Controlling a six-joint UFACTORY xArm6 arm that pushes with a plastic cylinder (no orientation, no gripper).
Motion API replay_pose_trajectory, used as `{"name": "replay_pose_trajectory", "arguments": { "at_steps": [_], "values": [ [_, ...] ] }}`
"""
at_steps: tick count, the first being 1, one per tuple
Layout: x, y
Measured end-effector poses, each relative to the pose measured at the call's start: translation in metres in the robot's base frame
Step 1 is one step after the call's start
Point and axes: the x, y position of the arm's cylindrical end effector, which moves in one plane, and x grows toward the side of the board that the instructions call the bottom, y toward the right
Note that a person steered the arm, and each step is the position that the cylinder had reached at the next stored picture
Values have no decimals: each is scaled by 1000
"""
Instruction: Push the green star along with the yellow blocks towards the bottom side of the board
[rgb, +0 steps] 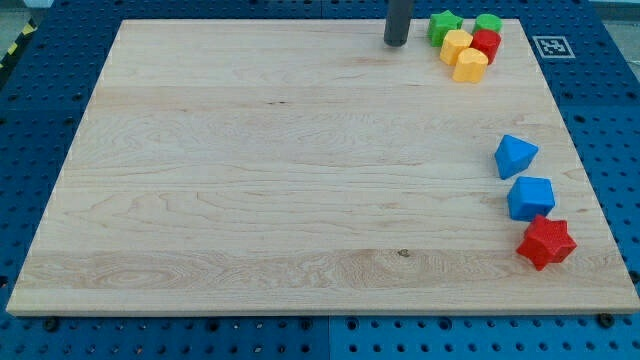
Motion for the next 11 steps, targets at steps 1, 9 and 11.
{"name": "replay_pose_trajectory", "arguments": {
  "at_steps": [1,9,11],
  "values": [
    [-27,14],
    [43,69],
    [69,31]
  ]
}}
